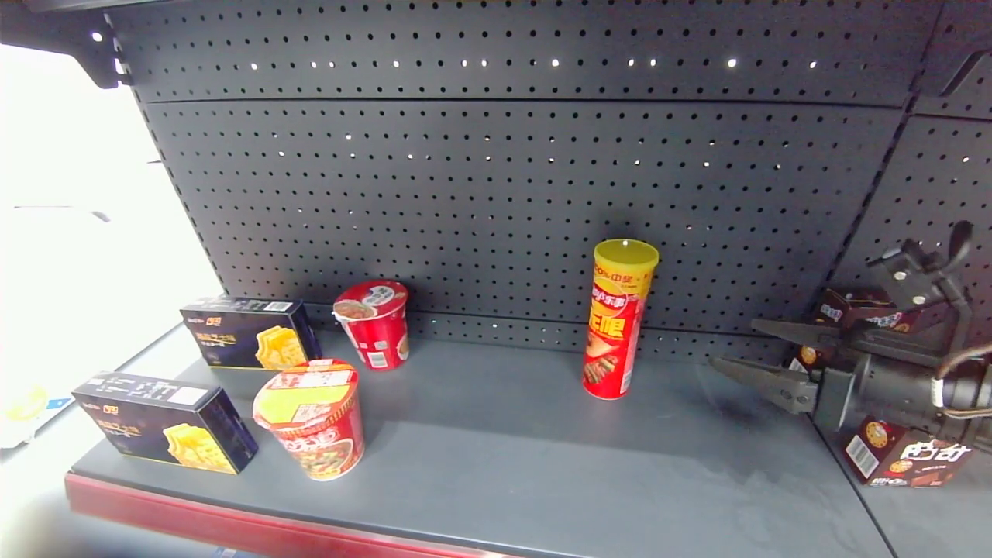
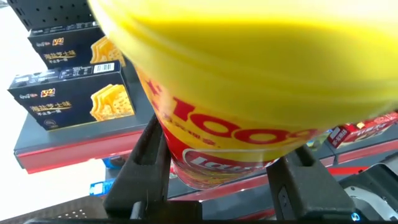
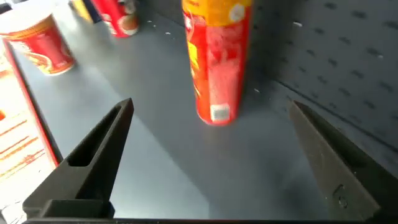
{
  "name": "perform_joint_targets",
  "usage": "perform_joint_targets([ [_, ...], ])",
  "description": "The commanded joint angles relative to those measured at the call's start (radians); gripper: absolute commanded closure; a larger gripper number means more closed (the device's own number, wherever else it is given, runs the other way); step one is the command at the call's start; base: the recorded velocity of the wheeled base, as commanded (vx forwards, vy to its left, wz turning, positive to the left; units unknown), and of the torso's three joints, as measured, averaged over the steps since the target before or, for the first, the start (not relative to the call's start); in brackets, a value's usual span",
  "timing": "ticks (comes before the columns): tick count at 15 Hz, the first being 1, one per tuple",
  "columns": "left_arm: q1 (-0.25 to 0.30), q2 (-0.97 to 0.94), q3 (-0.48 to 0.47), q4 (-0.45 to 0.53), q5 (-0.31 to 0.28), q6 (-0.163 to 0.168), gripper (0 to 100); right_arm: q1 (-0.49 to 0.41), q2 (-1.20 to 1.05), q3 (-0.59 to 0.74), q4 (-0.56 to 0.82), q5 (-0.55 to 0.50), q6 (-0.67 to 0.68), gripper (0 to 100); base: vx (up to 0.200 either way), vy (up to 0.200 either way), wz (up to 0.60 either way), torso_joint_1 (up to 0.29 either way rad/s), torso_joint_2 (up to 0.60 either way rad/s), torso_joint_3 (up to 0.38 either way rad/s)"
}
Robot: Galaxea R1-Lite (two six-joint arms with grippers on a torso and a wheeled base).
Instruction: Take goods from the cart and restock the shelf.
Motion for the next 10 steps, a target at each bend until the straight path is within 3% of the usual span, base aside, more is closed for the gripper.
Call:
perform_joint_targets([
  [1,0.0,-0.005,0.004,0.0,-0.001,0.0,100,-0.013,0.148,-0.086,-0.017,0.049,-0.004,0,0.0,0.0,0.0,0.0,0.0,0.0],
  [5,0.0,-0.038,0.025,0.006,-0.001,-0.003,100,-0.014,0.254,-0.19,-0.04,0.058,-0.009,0,0.0,0.0,0.0,0.0,0.0,0.0],
  [10,-0.001,-0.081,0.04,0.009,0.002,-0.045,100,-0.008,0.356,-0.235,-0.044,0.104,-0.036,0,0.0,0.0,0.0,0.0,0.0,0.0],
])
